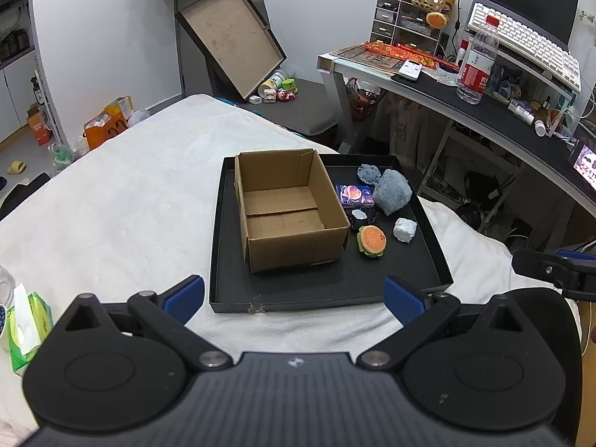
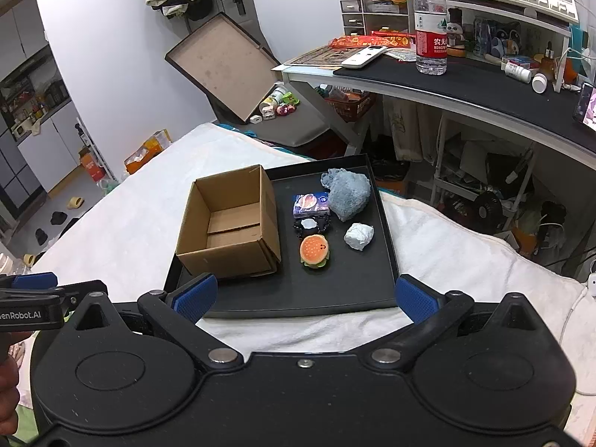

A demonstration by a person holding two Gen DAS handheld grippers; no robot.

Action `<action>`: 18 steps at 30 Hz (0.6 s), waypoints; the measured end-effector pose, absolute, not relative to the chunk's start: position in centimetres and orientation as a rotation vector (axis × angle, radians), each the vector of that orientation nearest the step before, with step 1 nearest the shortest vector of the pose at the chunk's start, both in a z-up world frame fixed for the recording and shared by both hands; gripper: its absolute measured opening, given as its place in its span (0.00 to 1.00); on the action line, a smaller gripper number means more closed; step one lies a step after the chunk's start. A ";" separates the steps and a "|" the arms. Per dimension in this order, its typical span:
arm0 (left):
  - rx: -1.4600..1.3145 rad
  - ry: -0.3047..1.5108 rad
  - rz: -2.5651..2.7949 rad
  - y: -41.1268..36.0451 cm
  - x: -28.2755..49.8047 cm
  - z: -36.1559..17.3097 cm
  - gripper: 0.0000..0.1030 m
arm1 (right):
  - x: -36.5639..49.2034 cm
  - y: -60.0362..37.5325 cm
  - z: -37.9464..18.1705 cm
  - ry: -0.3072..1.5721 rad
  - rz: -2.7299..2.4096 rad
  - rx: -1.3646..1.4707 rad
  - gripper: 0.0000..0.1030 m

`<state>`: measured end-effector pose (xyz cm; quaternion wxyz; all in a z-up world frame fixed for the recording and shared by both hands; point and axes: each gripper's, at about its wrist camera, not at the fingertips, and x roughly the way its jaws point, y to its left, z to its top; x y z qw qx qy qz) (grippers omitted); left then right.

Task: Organize soft objects

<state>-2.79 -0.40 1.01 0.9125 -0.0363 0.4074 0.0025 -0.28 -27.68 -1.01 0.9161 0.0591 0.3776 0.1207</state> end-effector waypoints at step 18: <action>-0.074 0.840 0.009 -0.5 -2.7 1.1 0.99 | -0.4 -27.6 -1.0 0.771 0.238 0.110 1.00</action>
